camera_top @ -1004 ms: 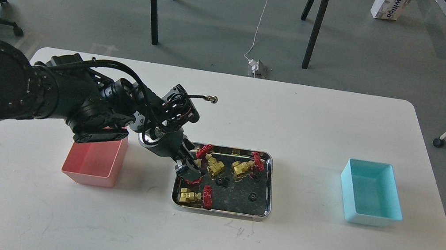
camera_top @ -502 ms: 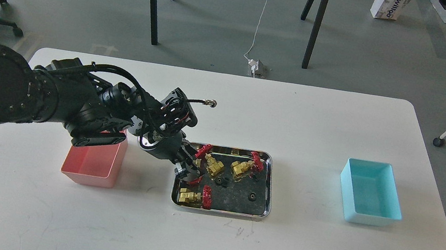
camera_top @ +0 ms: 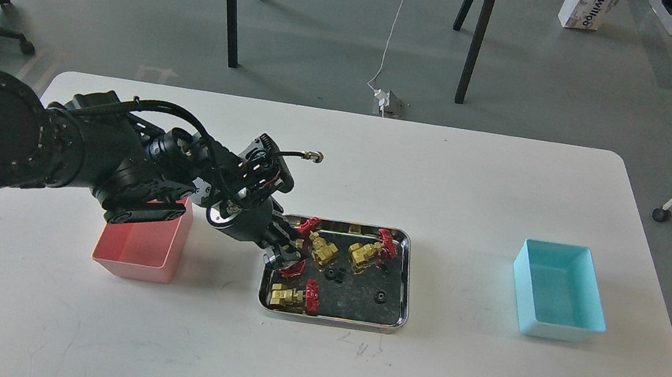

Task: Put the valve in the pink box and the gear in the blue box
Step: 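Close the left gripper on the red-handled brass valve, then lift the valve and carry it over the pink box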

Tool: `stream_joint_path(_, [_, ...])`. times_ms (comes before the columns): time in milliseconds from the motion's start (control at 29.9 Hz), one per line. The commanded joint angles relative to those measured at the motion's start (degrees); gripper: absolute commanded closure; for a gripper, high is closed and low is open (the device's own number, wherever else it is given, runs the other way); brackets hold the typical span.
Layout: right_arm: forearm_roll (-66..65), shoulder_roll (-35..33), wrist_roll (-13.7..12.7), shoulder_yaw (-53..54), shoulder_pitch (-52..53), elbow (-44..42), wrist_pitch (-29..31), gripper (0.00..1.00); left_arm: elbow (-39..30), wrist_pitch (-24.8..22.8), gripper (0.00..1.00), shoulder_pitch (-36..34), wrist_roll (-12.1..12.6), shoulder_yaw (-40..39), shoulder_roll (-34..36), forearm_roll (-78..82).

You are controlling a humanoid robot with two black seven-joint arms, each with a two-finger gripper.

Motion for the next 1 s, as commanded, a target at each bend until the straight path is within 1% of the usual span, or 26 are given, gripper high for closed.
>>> stream_joint_path(0, [-0.09,-0.06,-0.01,-0.01,0.0,-0.02,0.01,0.0,-0.01,0.23,0.75,-0.07,0.0,0.0,0.19,0.08])
stream_joint_path(402, [0.0,-0.06,-0.01,-0.01,0.0,-0.02,-0.17,0.0,-0.71,1.02,0.82,-0.51,0.0,-0.26,1.07,0.08])
stream_joint_path(535, [-0.09,0.03,-0.01,-0.01,0.09,-0.02,-0.08,0.0,-1.76,1.02,0.82,-1.04,0.0,-1.05,3.26,0.25])
stream_joint_path(703, [-0.09,0.03,-0.01,-0.01,0.09,-0.02,-0.17,0.0,-4.74,1.02,0.82,-3.93,0.0,-1.14,4.67,0.25])
stream_joint_path(970, [-0.09,0.03,-0.09,-0.01,0.88,-0.2,-0.26,0.0,-13.27,1.02,0.82,-10.26,0.0,-4.04,13.01,0.34])
